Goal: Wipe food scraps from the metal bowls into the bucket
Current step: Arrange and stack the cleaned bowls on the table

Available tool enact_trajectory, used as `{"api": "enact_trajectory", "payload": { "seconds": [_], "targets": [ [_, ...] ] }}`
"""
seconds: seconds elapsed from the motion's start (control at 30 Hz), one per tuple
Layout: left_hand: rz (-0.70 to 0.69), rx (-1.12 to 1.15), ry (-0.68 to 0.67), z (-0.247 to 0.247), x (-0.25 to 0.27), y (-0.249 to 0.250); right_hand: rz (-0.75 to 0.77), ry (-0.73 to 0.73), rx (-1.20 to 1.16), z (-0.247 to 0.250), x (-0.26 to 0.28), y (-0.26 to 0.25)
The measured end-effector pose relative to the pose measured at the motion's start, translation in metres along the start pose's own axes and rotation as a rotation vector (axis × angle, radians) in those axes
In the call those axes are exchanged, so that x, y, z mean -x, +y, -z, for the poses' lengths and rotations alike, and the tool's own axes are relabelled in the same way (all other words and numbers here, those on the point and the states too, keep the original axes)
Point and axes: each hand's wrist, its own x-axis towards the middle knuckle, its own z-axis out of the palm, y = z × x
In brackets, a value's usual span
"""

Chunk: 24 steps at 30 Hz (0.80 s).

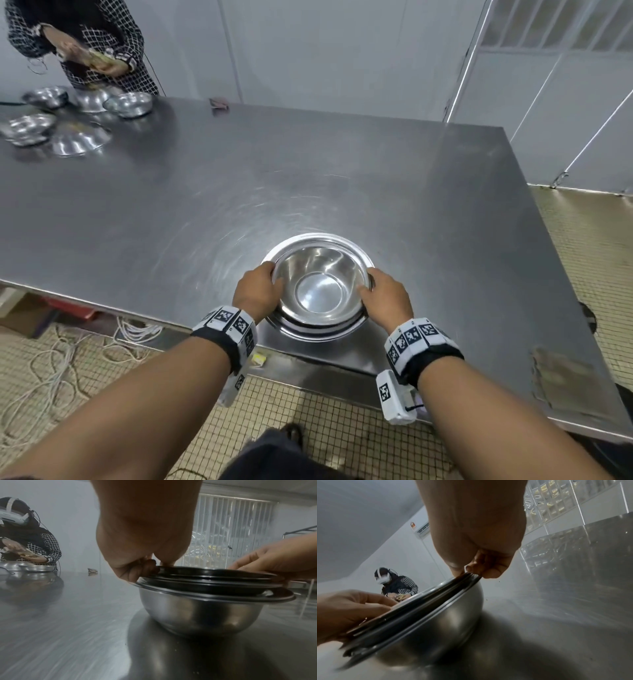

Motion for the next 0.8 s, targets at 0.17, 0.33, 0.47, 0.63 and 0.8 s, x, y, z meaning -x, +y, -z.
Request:
{"api": "enact_trajectory", "payload": {
  "seconds": [0.17, 0.33, 0.47, 0.63, 0.8],
  "targets": [
    [0.0, -0.1, -0.027, 0.002, -0.005, 0.001, -0.131, 0.031, 0.036, 0.0, 0.003, 0.0],
    [0.054, -0.052, -0.047, 0.001, -0.015, -0.006, -0.248, -0.039, -0.093, -0.011, -0.008, 0.005],
    [0.121, 0.133, -0.151, 0.001, -0.029, -0.019, -0.265, -0.001, -0.195, -0.017, -0.005, 0.002],
    [-0.004, 0.25, -0.218, 0.003, -0.032, -0.032, -0.396, 0.018, -0.298, -0.025, 0.007, 0.0],
    [-0.029, 0.297, -0.246, 0.003, -0.03, -0.036, -0.435, 0.041, -0.321, -0.032, 0.02, -0.008]
  ]
}}
